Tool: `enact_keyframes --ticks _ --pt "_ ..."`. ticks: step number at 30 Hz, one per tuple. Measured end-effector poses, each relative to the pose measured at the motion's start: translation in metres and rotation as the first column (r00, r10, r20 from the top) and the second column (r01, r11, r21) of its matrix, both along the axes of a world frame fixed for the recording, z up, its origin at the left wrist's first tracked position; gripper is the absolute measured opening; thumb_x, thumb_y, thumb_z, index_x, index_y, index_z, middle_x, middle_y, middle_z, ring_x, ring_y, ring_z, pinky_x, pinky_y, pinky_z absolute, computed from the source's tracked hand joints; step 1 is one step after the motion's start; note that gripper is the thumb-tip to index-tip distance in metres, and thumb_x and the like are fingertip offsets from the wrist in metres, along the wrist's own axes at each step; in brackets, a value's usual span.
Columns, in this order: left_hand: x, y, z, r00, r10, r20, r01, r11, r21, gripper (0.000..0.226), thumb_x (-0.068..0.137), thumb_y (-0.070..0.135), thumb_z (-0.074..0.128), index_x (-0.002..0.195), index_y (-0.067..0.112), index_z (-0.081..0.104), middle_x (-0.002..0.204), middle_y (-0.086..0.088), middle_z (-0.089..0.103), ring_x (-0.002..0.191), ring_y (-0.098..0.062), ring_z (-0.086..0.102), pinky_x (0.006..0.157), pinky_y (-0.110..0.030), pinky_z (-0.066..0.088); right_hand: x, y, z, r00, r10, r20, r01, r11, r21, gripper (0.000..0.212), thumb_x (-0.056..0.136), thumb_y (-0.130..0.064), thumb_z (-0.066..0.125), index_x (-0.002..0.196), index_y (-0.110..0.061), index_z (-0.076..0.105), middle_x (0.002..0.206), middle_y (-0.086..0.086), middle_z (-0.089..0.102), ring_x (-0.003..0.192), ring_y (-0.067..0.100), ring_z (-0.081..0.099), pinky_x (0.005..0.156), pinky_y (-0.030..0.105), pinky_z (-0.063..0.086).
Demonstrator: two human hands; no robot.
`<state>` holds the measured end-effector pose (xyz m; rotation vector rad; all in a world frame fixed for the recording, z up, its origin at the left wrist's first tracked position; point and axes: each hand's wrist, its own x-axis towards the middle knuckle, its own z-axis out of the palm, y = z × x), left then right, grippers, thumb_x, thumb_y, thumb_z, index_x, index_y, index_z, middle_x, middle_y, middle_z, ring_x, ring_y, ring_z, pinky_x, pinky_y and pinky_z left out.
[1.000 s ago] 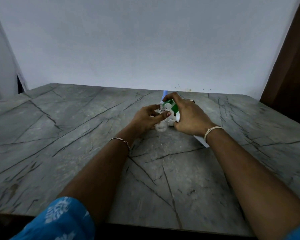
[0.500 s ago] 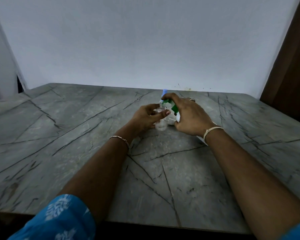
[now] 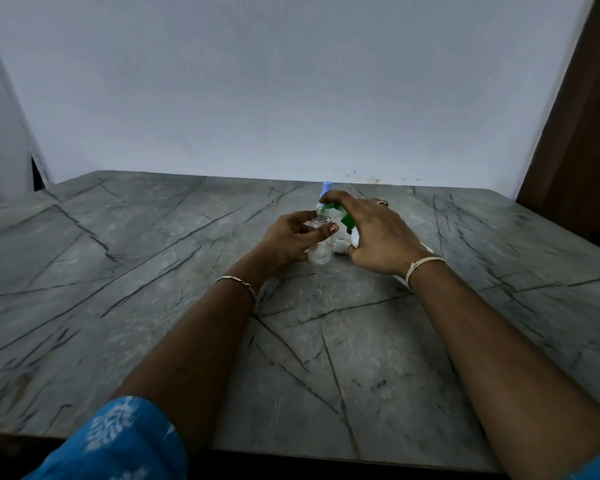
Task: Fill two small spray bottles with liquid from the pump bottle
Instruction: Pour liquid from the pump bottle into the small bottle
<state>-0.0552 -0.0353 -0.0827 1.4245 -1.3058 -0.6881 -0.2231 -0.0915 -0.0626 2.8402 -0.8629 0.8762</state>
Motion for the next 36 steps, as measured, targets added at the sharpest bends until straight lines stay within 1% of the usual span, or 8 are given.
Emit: enact_keyframes --ticks 3,8,11,15,20,23,32,36 --pt "0.0005 -0.0017 -0.0013 1.000 -0.011 -0.012 0.011 1.000 -0.009 0.038 0.081 0.036 0.071 0.115 0.024 0.060 0.094 -0.007 0.070 0.081 -0.014 0.063 0.070 -0.032 0.055 0.0018 0.0014 0.0011 1.000 0.007 0.029 -0.007 1.000 0.019 0.077 0.071 -0.012 0.071 0.133 -0.036 0.032 0.102 0.003 0.060 0.090 0.023 0.051 0.075 0.034 0.043" --pt "0.0026 -0.0032 -0.0014 1.000 -0.002 0.005 0.002 1.000 -0.006 0.045 0.080 0.039 0.072 0.120 0.022 0.059 0.086 0.002 0.069 0.075 -0.010 0.064 0.063 -0.025 0.053 0.0062 0.0026 0.0030 0.997 0.011 0.070 -0.014 0.999 0.039 0.071 0.069 -0.008 0.067 0.129 -0.030 0.036 0.111 0.003 0.061 0.094 0.024 0.052 0.080 0.039 0.047" --pt "0.0034 -0.0037 -0.0034 1.000 -0.004 0.009 0.004 1.000 -0.026 0.043 0.080 0.040 0.071 0.118 0.022 0.061 0.088 0.000 0.070 0.080 -0.014 0.065 0.066 -0.029 0.055 0.0050 0.0020 -0.0003 0.998 0.004 0.059 -0.004 1.000 0.004 0.076 0.069 -0.011 0.070 0.131 -0.034 0.033 0.103 0.003 0.061 0.091 0.022 0.050 0.075 0.033 0.042" --pt "0.0035 -0.0043 -0.0036 1.000 -0.006 0.011 0.006 1.000 -0.011 0.050 0.078 0.044 0.071 0.121 0.023 0.059 0.099 -0.005 0.069 0.091 -0.020 0.067 0.077 -0.038 0.057 0.0013 0.0014 -0.0005 1.000 -0.012 0.027 0.012 1.000 0.001 0.082 0.071 -0.013 0.070 0.136 -0.040 0.028 0.097 0.002 0.059 0.091 0.022 0.050 0.074 0.033 0.042" --pt "0.0034 -0.0048 -0.0035 1.000 0.001 0.014 -0.001 1.000 -0.017 0.042 0.079 0.043 0.072 0.116 0.028 0.060 0.095 -0.003 0.070 0.088 -0.019 0.066 0.075 -0.037 0.057 0.0029 0.0038 0.0015 0.999 -0.008 0.041 0.007 1.000 0.025 0.077 0.070 -0.011 0.070 0.131 -0.036 0.032 0.103 0.003 0.061 0.092 0.023 0.051 0.078 0.037 0.046" --pt "0.0039 -0.0041 -0.0034 1.000 -0.007 0.021 0.007 1.000 -0.025 0.025 0.080 0.041 0.071 0.101 0.038 0.059 0.093 -0.003 0.069 0.086 -0.018 0.066 0.073 -0.036 0.056 0.0047 0.0051 0.0030 0.998 -0.002 0.061 0.000 0.999 0.035 0.072 0.069 -0.009 0.068 0.129 -0.032 0.035 0.109 0.003 0.061 0.095 0.023 0.050 0.082 0.040 0.047" --pt "0.0036 -0.0031 -0.0039 0.999 -0.003 0.044 0.005 0.999 -0.042 0.033 0.082 0.046 0.066 0.112 0.035 0.057 0.095 0.002 0.069 0.087 -0.016 0.066 0.067 -0.028 0.056 0.0030 0.0050 -0.0002 0.999 -0.025 0.039 0.026 0.999 -0.022 0.079 0.071 -0.014 0.071 0.134 -0.038 0.030 0.104 0.003 0.061 0.096 0.024 0.052 0.080 0.037 0.045" --pt "0.0050 -0.0032 -0.0054 0.999 0.005 0.051 -0.002 0.998 -0.060 0.028 0.083 0.046 0.066 0.107 0.035 0.059 0.093 0.002 0.069 0.087 -0.018 0.067 0.066 -0.027 0.056 0.0025 0.0052 0.0001 0.999 -0.021 0.035 0.022 1.000 -0.016 0.080 0.071 -0.014 0.072 0.134 -0.039 0.029 0.103 0.003 0.061 0.097 0.025 0.052 0.082 0.040 0.048"
